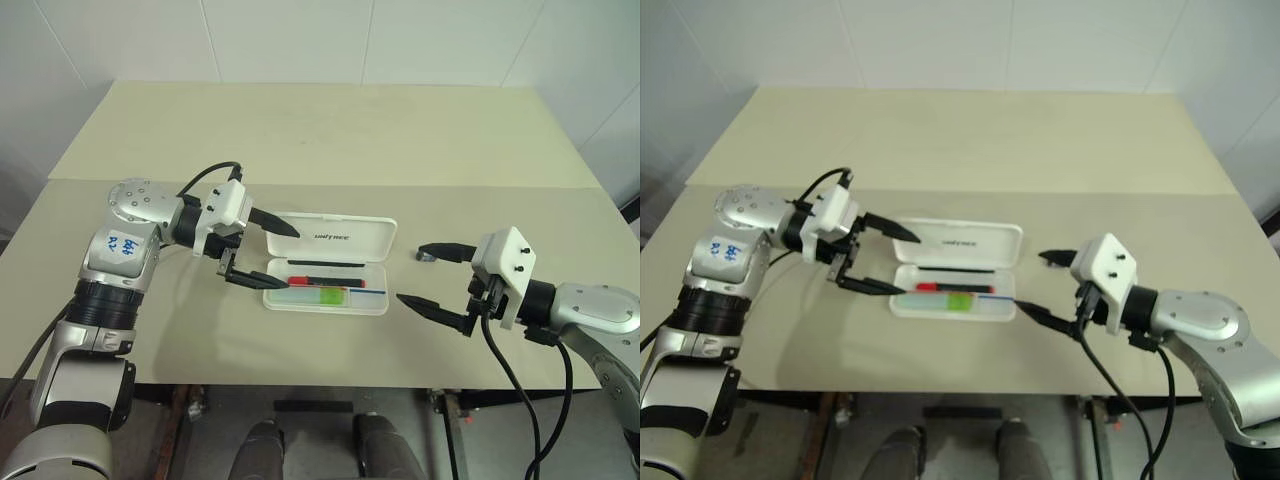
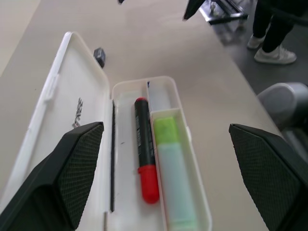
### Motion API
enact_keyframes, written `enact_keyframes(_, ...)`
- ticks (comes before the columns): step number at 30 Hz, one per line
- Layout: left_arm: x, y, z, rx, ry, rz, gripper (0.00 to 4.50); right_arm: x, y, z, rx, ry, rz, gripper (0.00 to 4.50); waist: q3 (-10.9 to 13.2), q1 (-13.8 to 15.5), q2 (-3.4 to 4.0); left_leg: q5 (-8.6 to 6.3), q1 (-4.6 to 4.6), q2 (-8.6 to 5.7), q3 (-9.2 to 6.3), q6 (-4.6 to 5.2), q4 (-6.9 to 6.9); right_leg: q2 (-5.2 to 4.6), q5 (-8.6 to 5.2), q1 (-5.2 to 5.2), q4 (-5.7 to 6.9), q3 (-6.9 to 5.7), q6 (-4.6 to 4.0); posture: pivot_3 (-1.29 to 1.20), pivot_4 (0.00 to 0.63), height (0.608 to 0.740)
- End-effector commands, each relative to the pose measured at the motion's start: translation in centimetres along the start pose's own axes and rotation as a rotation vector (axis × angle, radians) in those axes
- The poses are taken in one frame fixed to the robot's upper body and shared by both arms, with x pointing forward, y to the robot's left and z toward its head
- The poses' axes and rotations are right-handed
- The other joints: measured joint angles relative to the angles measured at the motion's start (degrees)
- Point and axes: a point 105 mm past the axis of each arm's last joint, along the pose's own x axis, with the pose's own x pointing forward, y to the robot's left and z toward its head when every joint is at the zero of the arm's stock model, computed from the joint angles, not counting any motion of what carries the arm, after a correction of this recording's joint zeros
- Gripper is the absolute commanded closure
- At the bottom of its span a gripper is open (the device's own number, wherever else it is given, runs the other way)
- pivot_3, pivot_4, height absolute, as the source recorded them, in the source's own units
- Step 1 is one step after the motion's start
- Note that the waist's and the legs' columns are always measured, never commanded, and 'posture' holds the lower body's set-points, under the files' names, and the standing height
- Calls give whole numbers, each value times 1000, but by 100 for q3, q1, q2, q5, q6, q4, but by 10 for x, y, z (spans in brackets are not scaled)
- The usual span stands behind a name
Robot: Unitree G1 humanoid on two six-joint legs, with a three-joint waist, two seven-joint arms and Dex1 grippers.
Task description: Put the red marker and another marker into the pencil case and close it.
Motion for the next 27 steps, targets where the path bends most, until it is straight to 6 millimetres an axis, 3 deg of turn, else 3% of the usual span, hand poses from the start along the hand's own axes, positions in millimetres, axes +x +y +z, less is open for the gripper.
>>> enact_keyframes(1,-4,-3,24,-12,-87,67,21,-4,-17,-6,-59,27,-2,0,1,-10,-3,0,0,0,0,0,2,0,0,0,0,0,1,0,150,740)
enact_keyframes(7,2,1,22,-83,-89,199,21,-5,-38,-16,-84,59,6,0,3,-5,0,0,4,0,0,0,3,0,1,1,4,1,3,0,150,740)
enact_keyframes(11,14,-8,15,-145,-78,252,21,0,-52,-22,-99,77,19,0,4,-25,1,0,2,0,2,0,2,-2,2,1,0,5,3,0,150,740)
enact_keyframes(18,25,-21,17,-187,-81,264,21,7,-62,-32,-111,107,73,0,6,-2,5,0,1,-1,2,-1,1,-4,2,0,-5,3,3,0,150,740)
enact_keyframes(27,23,-20,16,-185,-67,293,21,17,-74,-47,-111,147,129,0,8,-20,8,1,1,-2,4,-2,-1,-4,6,3,-20,4,8,0,150,740)
